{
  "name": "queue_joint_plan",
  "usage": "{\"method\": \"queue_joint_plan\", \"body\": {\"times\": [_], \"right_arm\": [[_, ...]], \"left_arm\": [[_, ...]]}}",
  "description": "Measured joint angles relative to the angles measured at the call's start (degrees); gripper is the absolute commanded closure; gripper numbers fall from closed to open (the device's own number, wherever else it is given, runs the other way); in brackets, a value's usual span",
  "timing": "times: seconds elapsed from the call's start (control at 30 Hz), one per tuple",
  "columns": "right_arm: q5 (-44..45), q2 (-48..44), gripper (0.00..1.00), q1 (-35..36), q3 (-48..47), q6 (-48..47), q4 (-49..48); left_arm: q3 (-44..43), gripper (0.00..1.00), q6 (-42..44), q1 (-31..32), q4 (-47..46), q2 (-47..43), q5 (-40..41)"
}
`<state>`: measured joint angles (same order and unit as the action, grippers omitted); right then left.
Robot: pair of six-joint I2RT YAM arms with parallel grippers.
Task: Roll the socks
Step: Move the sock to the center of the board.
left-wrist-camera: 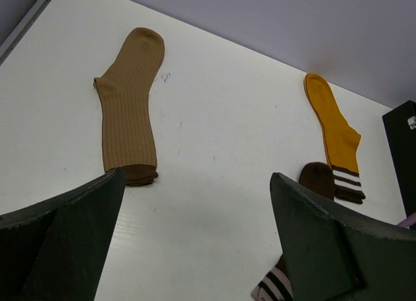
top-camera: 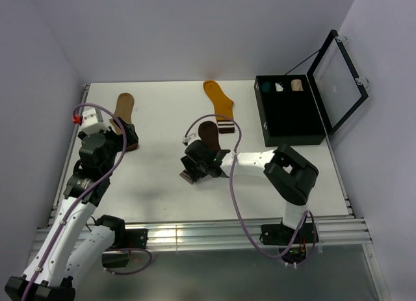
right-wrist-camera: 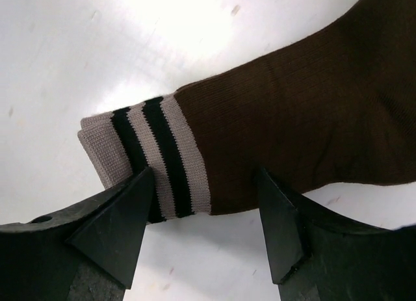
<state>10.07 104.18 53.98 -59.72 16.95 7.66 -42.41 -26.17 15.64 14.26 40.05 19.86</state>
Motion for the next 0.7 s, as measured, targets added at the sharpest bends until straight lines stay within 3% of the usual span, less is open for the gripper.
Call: {"method": "queue_joint_plan", "body": {"times": [0.27, 0.4, 0.7], "right_arm": [[-0.02, -11.89, 0.29, 3.19, 3.72, -1.03, 3.48], [0.42, -15.87, 0.35, 6.73, 3.85, -3.72, 1.51], [3.1, -8.96, 0.43, 12.76, 3.85, -7.87, 0.59]], "left_arm": [[0.76, 0.0, -0.04, 0.0, -0.22, -2.47, 0.85], [0.94, 0.0, -0.04, 0.0, -0.24, -2.71, 1.01], [0.96, 0.0, -0.07, 0.09, -0.22, -2.54, 1.16]]}}
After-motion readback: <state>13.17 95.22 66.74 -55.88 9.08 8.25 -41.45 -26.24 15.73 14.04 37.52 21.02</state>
